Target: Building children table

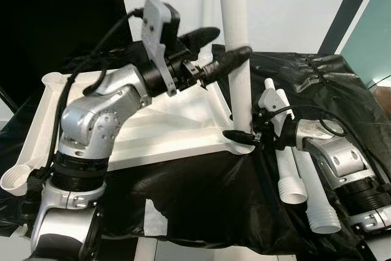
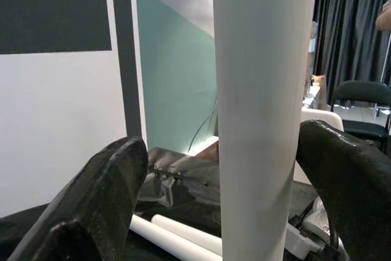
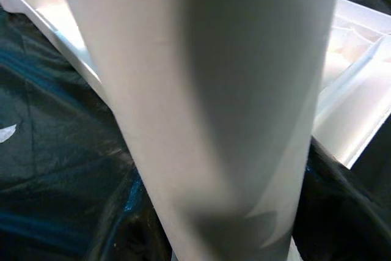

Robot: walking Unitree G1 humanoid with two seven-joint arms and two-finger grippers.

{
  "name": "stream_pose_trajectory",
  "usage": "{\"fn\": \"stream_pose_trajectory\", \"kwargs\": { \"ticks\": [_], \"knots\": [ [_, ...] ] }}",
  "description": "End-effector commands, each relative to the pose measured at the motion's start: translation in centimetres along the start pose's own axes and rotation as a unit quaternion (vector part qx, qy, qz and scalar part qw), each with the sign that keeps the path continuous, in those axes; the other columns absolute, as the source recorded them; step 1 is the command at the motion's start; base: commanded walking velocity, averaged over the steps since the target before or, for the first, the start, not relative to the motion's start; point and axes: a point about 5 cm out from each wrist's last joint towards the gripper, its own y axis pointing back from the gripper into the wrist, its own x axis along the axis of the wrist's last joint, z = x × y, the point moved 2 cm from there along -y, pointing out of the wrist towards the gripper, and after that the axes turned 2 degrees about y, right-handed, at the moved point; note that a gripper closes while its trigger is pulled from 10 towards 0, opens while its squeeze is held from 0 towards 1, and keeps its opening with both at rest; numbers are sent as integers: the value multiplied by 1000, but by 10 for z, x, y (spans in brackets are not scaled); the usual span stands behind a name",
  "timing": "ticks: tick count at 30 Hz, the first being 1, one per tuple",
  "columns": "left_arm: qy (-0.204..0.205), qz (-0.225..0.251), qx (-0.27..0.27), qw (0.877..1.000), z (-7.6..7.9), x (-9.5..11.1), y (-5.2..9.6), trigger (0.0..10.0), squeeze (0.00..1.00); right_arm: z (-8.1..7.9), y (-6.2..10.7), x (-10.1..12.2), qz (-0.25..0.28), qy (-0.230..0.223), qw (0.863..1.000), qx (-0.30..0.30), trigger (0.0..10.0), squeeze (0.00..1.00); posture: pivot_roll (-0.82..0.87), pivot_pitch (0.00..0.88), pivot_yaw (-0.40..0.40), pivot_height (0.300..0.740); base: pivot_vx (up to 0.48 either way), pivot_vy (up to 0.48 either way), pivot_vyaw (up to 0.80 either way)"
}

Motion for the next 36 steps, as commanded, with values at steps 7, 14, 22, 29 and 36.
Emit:
{"fn": "stream_pose_trajectory", "kwargs": {
  "ticks": [7, 14, 22, 29, 36],
  "knots": [
    [-15, -13, -154, 988, 24, 12, -6, 6196, 0, -3, -5, 0, -17, 30, 998, 46, 10000, 0, -11, 0, -48, 740, 0, 0, 0],
    [4, -22, -172, 985, 26, 15, -4, 0, 0, -4, -8, 2, -17, 38, 997, 65, 10000, 0, -9, 0, -47, 740, 0, 0, 0],
    [7, -16, -171, 985, 27, 21, -4, 0, 0, 0, -8, 2, -14, 34, 998, 59, 10000, 0, -8, 0, -43, 740, 0, 0, 0],
    [-4, -11, -130, 991, 21, 23, -8, 10000, 0, 2, -7, 4, -3, 26, 999, 40, 10000, 1000, -9, 0, -39, 740, 0, 0, 0],
    [-13, 0, -38, 999, 9, 24, -17, 10000, 0, 11, -11, 12, 22, 15, 999, -40, 10000, 682, -8, 0, -36, 740, 0, 0, 0]
  ]
}}
